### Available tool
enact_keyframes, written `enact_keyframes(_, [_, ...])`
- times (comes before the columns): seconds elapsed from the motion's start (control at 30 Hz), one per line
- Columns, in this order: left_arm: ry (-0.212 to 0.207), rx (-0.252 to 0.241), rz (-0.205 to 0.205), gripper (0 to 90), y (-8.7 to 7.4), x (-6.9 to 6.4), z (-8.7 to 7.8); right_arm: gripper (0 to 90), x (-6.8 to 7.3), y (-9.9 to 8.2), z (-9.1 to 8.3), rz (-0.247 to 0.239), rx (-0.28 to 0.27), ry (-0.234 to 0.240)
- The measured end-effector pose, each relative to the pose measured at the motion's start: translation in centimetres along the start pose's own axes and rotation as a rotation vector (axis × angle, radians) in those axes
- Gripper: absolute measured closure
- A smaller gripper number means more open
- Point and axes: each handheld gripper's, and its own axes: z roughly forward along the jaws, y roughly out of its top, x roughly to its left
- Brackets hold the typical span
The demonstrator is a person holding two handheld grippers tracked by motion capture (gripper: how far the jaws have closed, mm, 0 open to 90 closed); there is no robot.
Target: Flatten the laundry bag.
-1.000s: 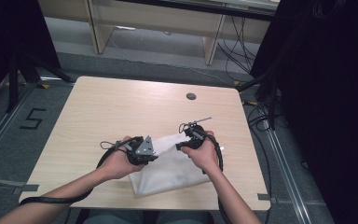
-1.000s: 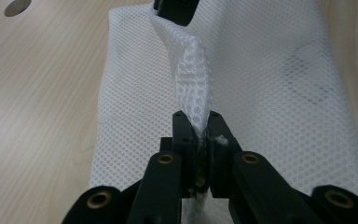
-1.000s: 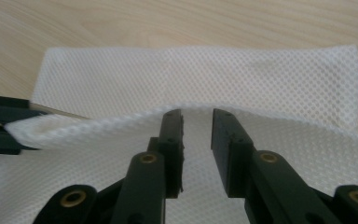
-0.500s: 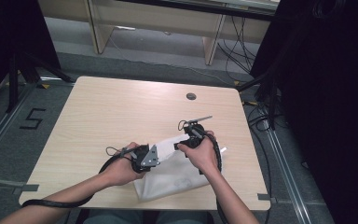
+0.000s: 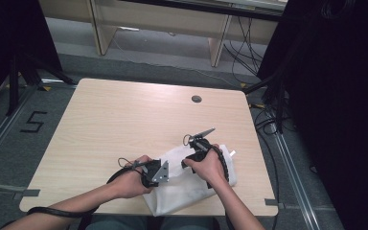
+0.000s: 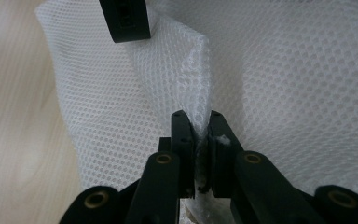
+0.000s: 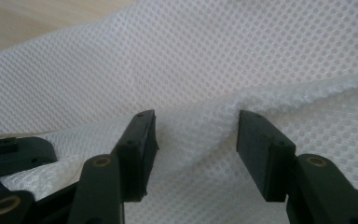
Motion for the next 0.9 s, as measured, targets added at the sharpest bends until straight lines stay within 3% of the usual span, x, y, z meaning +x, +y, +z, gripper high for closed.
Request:
enact_keyframes(0.2, [-0.011, 0.001, 0.006, 82.2, 0.1, -0.2, 0.2, 49.4, 0.3, -0.4, 1.0, -0.047, 0.028, -0.033])
enact_keyframes(0.23, [-0.018, -0.002, 0.002, 82.2, 0.1, -0.2, 0.2, 50.3, 0.4, -0.4, 1.0, -0.064, 0.023, -0.031])
enact_keyframes(0.27, [-0.028, -0.014, -0.014, 80.9, 0.0, -0.2, 0.1, 54.0, 0.6, -0.4, 1.2, -0.113, 0.019, -0.054])
enact_keyframes(0.3, [-0.026, -0.032, -0.035, 80.0, 0.0, -0.3, 0.2, 55.2, 0.7, -0.5, 1.4, -0.126, 0.009, -0.073])
enact_keyframes(0.4, [-0.023, -0.047, -0.037, 76.9, 0.0, -0.3, 0.0, 58.1, 0.9, -0.4, 1.3, -0.145, 0.025, -0.072])
enact_keyframes(0.43, [-0.026, -0.066, -0.057, 72.5, -0.1, -0.2, -0.3, 63.5, 1.0, -0.4, 1.2, -0.167, 0.03, -0.07])
enact_keyframes(0.5, [-0.038, -0.069, -0.061, 69.8, 0.0, 0.0, -0.8, 65.2, 0.9, -0.5, 1.2, -0.186, 0.025, -0.067])
enact_keyframes(0.57, [-0.035, -0.136, -0.096, 60.7, -0.1, 0.8, -2.1, 70.5, 1.3, -0.5, 1.3, -0.174, 0.021, -0.06])
enact_keyframes(0.6, [-0.035, -0.136, -0.096, 59.3, -0.1, 0.8, -2.1, 70.5, 1.3, -0.5, 1.3, -0.174, 0.021, -0.06])
enact_keyframes(0.63, [-0.029, -0.193, -0.16, 57.5, -0.2, 1.4, -2.8, 72.1, 1.3, -0.5, 1.2, -0.18, 0.025, -0.067])
enact_keyframes(0.67, [-0.029, -0.193, -0.16, 56.2, -0.2, 1.4, -2.8, 72.1, 1.3, -0.5, 1.2, -0.18, 0.025, -0.067])
enact_keyframes(0.73, [-0.037, -0.278, -0.271, 52.2, -0.4, 2.8, -3.9, 75.7, 1.2, -0.5, 1.3, -0.186, 0.019, -0.066])
enact_keyframes(0.77, [-0.039, -0.291, -0.305, 51.4, -0.6, 3.3, -4.2, 76.9, 1.2, -0.5, 1.3, -0.177, 0.014, -0.06])
enact_keyframes(0.9, [0.005, -0.315, -0.347, 50.1, -1.2, 4.9, -5.4, 78.1, 1.0, -0.5, 1.3, -0.183, 0.023, -0.077])
